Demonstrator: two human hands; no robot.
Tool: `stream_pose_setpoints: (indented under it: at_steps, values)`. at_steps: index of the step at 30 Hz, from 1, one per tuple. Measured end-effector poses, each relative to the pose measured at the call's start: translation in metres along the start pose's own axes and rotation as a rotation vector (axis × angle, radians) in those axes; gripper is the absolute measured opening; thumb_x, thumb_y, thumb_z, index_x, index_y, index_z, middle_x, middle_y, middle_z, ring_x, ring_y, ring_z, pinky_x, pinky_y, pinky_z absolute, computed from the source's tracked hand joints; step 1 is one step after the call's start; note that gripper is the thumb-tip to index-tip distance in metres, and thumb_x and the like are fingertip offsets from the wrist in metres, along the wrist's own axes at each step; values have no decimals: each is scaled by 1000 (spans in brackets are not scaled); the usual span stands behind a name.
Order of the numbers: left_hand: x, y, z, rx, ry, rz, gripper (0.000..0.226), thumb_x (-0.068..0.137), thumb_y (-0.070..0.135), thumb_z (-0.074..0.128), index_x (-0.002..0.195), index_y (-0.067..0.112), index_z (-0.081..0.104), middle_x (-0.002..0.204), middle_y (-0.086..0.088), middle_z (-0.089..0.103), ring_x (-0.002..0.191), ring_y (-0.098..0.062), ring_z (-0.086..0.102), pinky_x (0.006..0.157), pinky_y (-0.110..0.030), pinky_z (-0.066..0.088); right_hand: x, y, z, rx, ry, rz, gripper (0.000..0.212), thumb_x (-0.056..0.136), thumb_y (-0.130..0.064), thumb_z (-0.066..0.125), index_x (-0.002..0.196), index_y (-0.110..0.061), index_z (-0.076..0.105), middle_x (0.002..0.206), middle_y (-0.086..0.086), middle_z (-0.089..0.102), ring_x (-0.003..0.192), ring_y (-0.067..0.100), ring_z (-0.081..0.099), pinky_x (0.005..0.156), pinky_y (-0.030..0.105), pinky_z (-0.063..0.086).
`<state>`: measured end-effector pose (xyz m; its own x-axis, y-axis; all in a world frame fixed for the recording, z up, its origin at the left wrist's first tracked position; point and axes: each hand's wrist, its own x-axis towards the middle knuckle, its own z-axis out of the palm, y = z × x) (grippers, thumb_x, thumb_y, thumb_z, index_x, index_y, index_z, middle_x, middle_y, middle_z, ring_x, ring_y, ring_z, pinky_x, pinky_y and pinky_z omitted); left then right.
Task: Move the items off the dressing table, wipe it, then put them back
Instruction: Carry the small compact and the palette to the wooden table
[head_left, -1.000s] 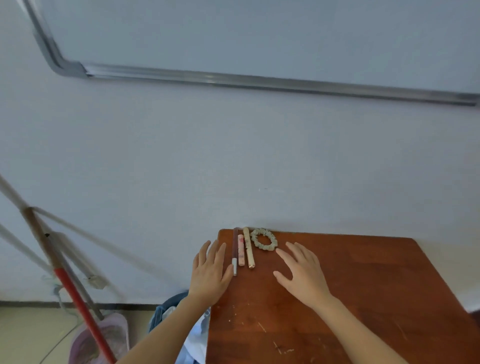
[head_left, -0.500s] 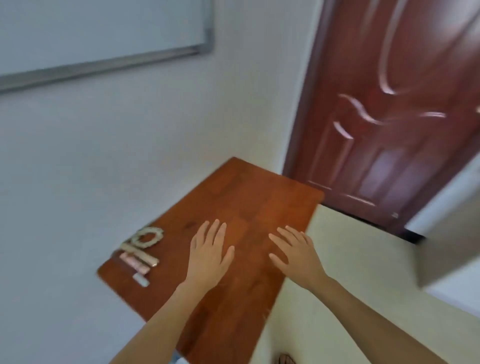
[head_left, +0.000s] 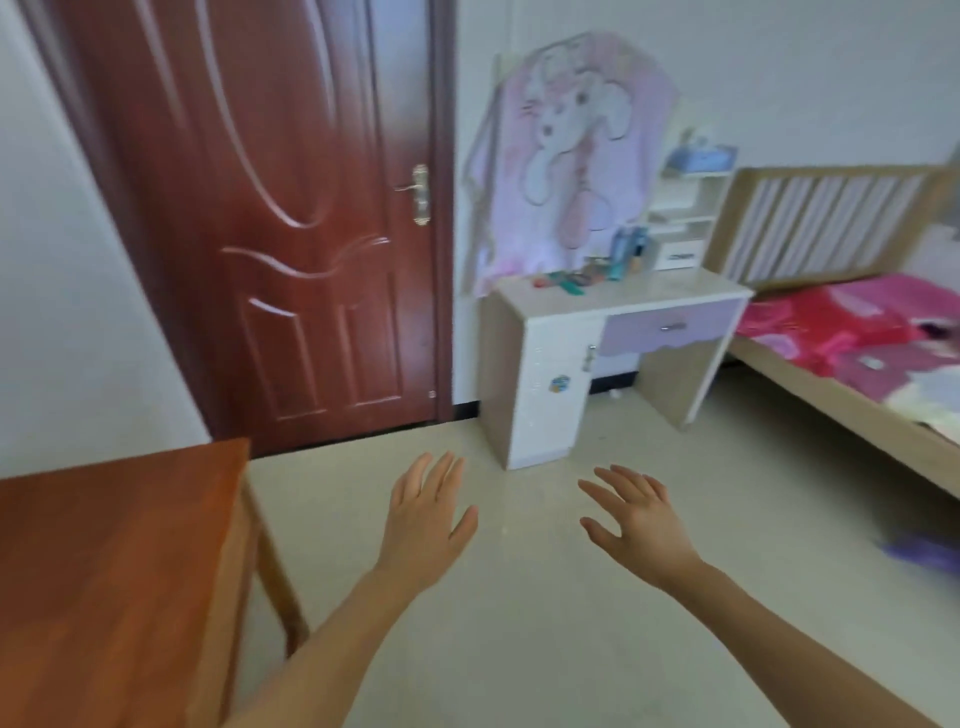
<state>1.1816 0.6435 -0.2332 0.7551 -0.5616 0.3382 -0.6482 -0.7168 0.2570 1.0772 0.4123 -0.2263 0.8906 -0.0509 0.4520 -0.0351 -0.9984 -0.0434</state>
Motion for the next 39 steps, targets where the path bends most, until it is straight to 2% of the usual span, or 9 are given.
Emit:
stream_pose_setpoints:
  at_steps: [4, 9, 15, 19, 23, 28, 35, 39]
  values:
    - [45, 86, 26, -81, 44, 60, 55, 83, 35, 45, 127, 1, 51, 132, -15, 53, 127, -40, 42, 103, -50, 34, -33, 92, -43, -34, 48, 126, 43, 57, -22, 87, 96, -12, 72, 99, 11, 71, 94, 34, 67, 78, 50, 51]
    - [91, 169, 65, -209, 87, 43, 53, 91, 33, 48, 137, 8, 39, 145, -7, 39, 137, -30, 25, 110, -39, 21, -55, 188, -86, -102, 111, 144, 42, 55, -25, 87, 93, -13, 72, 94, 8, 72, 89, 29, 68, 74, 45, 52]
    - [139, 243, 83, -313, 120, 58, 47, 92, 26, 51, 134, 9, 41, 141, 0, 43, 135, -27, 24, 106, -37, 22, -48, 259, -105, -54, 136, 176, 35, 77, -26, 72, 108, -11, 66, 111, 12, 66, 110, 32, 58, 93, 47, 39]
    - [181, 253, 86, -319, 153, 51, 46, 93, 26, 49, 135, 11, 39, 140, -1, 43, 136, -24, 21, 104, -33, 18, -23, 287, -104, -13, 145, 173, 36, 81, -28, 66, 113, -11, 63, 117, 11, 63, 116, 29, 53, 97, 44, 34]
    - [224, 251, 100, -320, 170, 32, 47, 92, 26, 50, 135, 10, 40, 139, -5, 45, 135, -26, 24, 106, -37, 23, 0, 311, -88, -50, 159, 119, 35, 70, -24, 77, 101, -10, 69, 102, 12, 69, 99, 31, 64, 84, 46, 46]
    - [293, 241, 121, -347, 206, 1, 46, 91, 24, 52, 133, 7, 42, 135, -10, 50, 133, -31, 27, 104, -43, 28, 48, 364, -73, -53, 112, 171, 38, 84, -32, 62, 118, -16, 61, 121, 7, 60, 121, 23, 48, 99, 37, 30]
    - [375, 224, 152, -391, 194, -45, 47, 92, 27, 49, 134, 9, 40, 138, -9, 47, 136, -29, 22, 105, -42, 26, 116, 412, -44, -24, 95, 251, 39, 86, -34, 58, 122, -19, 58, 125, 3, 56, 123, 22, 44, 98, 34, 26]
    - [386, 214, 188, -384, 119, -103, 46, 92, 26, 50, 134, 10, 41, 136, -7, 49, 135, -27, 25, 105, -39, 26, 122, 427, 7, -9, -85, 237, 44, 89, -42, 51, 128, -23, 51, 133, 0, 50, 128, 17, 38, 103, 32, 23]
